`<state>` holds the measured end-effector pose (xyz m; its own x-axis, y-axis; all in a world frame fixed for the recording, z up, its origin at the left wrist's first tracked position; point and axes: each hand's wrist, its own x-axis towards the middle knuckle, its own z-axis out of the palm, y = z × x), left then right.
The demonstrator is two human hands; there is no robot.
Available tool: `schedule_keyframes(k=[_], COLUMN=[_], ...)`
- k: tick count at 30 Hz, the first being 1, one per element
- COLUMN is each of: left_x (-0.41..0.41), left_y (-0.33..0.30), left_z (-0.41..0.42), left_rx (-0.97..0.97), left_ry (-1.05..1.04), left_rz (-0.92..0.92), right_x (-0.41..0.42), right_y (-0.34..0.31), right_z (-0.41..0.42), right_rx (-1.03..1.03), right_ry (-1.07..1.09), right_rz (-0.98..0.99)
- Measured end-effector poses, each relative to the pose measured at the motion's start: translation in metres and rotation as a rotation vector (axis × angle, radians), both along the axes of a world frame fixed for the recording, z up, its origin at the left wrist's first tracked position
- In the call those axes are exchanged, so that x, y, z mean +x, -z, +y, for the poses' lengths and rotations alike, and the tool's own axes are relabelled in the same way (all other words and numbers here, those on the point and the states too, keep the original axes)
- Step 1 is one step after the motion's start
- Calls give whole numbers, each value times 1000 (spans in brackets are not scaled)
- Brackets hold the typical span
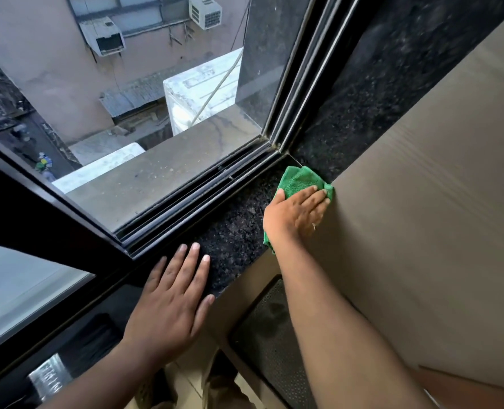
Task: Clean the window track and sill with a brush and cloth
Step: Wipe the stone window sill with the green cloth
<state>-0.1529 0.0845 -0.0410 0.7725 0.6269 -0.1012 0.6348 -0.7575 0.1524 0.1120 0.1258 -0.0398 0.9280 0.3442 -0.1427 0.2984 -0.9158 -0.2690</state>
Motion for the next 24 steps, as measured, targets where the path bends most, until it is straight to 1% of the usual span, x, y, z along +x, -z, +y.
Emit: schedule_keyframes(k=[2,5,7,8,9,11,14,16,19,21,24], left_x=[0,1,0,0,0,-1,0,2,4,3,3], left_y=[0,2,3,3,2,2,0,0,0,0,2], left_z=[0,1,0,-1,-1,-2,-1,-1,-1,-1,-2], left_rx=[2,5,10,10,11,11,2,-5,11,15,9], left_ry=[-7,-1,1,-1,-2,-3,-1,-5,-13,-9,-12], left_rz=[-19,-15,-15,-18,-20,-24,-26,-18,-15,-3,2], right_x=[-1,5,4,2,1,3,15,18,16,13,8], right_y=[-2,-2,-1,0,1,3,-1,-4,-2,-1,2], right_z=[6,5,-11,-22,-32,-43,-25,-8,7,4,-29], right_rx=[-84,-120,-79,-46,-22,-14,-53,-119,-143,-140,-82], right_ry=[-47,-290,-508,-592,-626,-549,-376,-357,-363,-434,-740], right_rz=[-42,-112,-149,-165,-171,-167,-138,-149,-146,-126,-130])
